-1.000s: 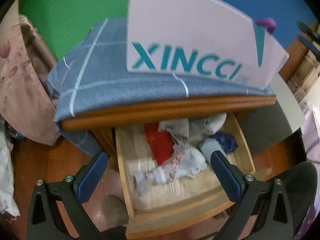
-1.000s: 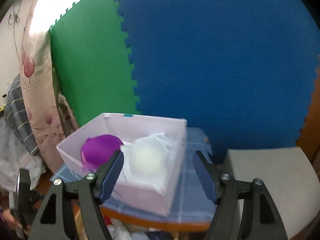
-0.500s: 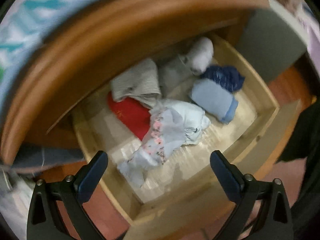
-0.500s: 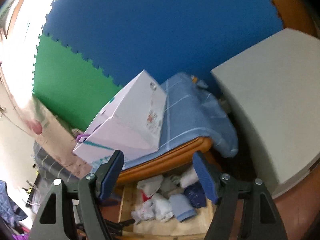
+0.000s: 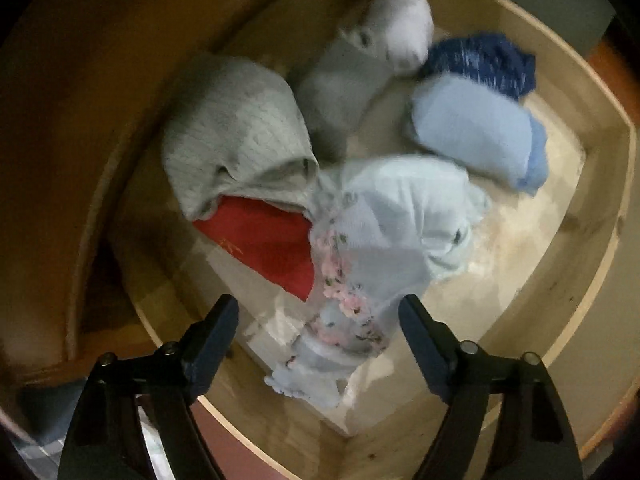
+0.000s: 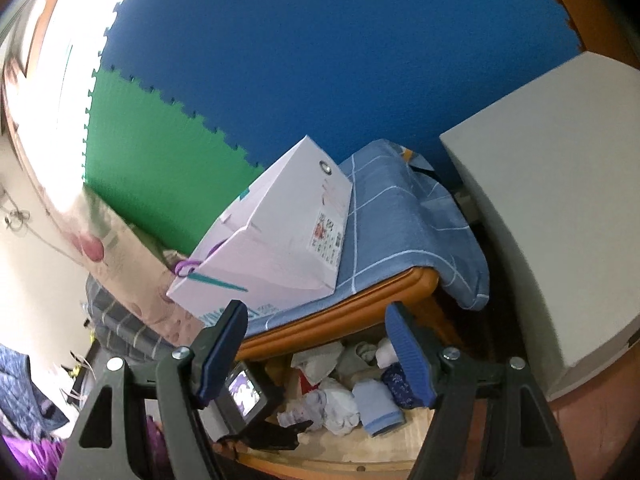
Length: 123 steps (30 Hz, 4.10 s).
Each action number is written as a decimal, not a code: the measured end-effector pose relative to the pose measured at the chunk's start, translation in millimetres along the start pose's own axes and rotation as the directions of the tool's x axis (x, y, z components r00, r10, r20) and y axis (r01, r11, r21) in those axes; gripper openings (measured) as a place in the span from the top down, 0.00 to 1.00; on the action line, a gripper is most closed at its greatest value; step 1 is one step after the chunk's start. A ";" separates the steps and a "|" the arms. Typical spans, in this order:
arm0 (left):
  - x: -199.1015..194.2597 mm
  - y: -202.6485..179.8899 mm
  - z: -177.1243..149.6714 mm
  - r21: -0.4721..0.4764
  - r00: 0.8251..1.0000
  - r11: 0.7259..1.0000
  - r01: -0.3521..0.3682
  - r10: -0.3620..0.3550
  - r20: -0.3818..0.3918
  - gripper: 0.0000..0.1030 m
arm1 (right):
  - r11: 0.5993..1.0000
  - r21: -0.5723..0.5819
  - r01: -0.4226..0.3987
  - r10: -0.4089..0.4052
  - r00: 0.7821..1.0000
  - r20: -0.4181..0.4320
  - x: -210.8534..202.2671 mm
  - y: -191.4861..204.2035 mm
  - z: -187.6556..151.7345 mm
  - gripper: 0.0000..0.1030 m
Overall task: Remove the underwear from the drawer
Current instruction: 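Lower the left tool into the drawer and grasp the pink-flowered white garment, then lift the flowered garment with the left gripper and release it into the box, then lower the right tool into the drawer and grasp the light blue sock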
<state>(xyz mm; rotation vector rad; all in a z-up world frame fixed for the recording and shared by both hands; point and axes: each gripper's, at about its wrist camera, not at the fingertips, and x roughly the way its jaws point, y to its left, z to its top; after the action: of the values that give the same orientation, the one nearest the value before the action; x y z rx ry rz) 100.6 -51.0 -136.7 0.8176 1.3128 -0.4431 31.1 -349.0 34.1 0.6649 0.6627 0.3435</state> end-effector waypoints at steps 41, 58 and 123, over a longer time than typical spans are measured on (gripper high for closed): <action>-207.3 17.8 -74.3 -0.106 0.840 0.945 0.308 -0.218 0.496 0.86 | 0.975 0.206 0.081 -0.070 0.996 -0.060 13.3 -41.2 -1.8 0.29; -321.3 64.2 -53.3 -0.167 0.718 0.878 0.448 -0.242 0.653 0.86 | 0.965 0.231 0.125 -0.113 0.991 -0.064 -17.8 -56.6 3.9 0.29; -219.7 104.5 -143.8 -0.586 0.716 0.762 0.276 0.244 0.654 0.01 | 0.797 -0.592 0.122 -0.515 0.649 -0.560 199.1 25.3 -131.4 0.29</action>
<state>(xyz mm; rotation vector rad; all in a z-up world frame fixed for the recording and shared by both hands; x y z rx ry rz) 27.4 89.7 97.2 -0.0093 0.6439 -0.2287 89.9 -172.5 -117.4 -0.1576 1.3572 0.4046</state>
